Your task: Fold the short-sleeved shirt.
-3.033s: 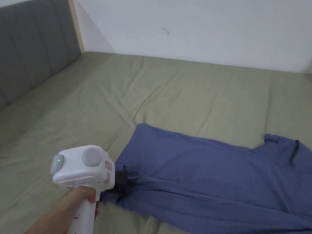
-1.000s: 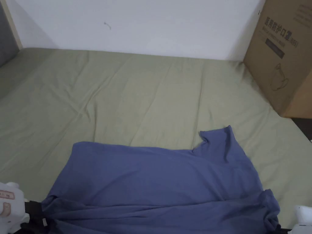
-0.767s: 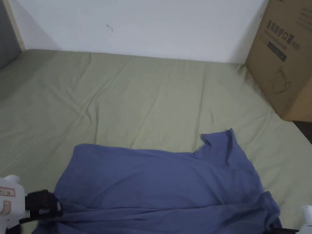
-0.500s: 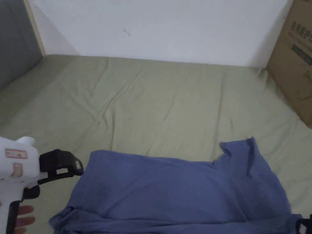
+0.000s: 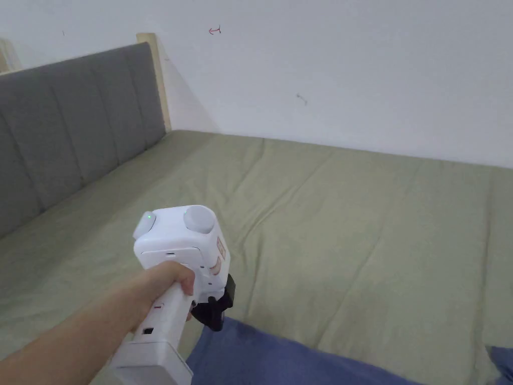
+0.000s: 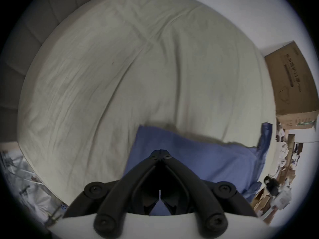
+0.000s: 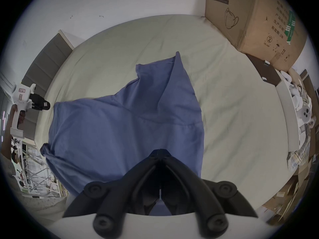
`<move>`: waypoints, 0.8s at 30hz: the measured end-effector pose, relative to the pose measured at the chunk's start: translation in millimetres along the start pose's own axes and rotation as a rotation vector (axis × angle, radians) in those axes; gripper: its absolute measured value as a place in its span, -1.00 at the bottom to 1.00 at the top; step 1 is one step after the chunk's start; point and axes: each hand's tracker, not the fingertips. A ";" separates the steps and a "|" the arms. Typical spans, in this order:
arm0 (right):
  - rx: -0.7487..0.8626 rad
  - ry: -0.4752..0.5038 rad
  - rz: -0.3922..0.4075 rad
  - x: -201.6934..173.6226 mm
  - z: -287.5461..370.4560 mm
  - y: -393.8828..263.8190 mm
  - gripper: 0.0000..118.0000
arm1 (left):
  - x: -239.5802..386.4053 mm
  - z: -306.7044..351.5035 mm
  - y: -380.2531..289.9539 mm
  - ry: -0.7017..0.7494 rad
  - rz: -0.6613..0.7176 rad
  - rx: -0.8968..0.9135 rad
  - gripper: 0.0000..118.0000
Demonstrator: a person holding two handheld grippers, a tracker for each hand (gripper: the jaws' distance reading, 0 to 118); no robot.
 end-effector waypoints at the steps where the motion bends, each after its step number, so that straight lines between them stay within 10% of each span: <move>1: 0.000 -0.008 -0.014 3.0 -7.1 3.7 -1.00 | 1.7 -8.1 5.6 0.019 -0.044 -0.013 -0.33; 2: 0.001 -0.010 -0.024 6.6 -10.8 7.0 -1.00 | 1.5 -14.2 9.1 0.030 -0.024 -0.004 0.42; 5: 0.008 -0.017 -0.041 12.8 -20.0 14.3 -1.00 | -4.5 -31.7 4.6 0.045 0.012 0.049 1.00; 10: 0.011 -0.041 -0.042 18.8 -30.9 19.5 -1.00 | -10.2 -53.3 11.0 0.032 0.077 -0.040 0.81; 14: 0.016 -0.072 -0.023 19.6 -33.4 22.3 -1.00 | -4.2 -38.7 2.3 0.077 -0.035 -0.009 0.00; 15: 0.022 -0.083 -0.023 21.5 -33.7 24.1 -1.00 | -1.8 -33.8 1.3 0.083 -0.035 -0.016 -0.69; 16: 0.029 -0.092 -0.028 24.2 -34.5 26.6 -1.00 | 2.4 -27.8 -4.6 0.054 -0.008 -0.024 -0.95; 22: 0.060 -0.123 -0.069 38.5 -50.9 56.4 -1.00 | 17.9 -35.4 -9.7 0.072 -0.031 -0.032 -0.95; 23: 0.064 -0.117 -0.069 42.1 -55.2 62.7 -0.73 | 18.5 -37.1 -9.3 0.097 -0.036 -0.018 -0.95; 24: 0.065 -0.116 -0.072 45.0 -59.5 68.2 0.10 | 19.0 -38.2 -10.8 0.098 -0.031 -0.020 -0.95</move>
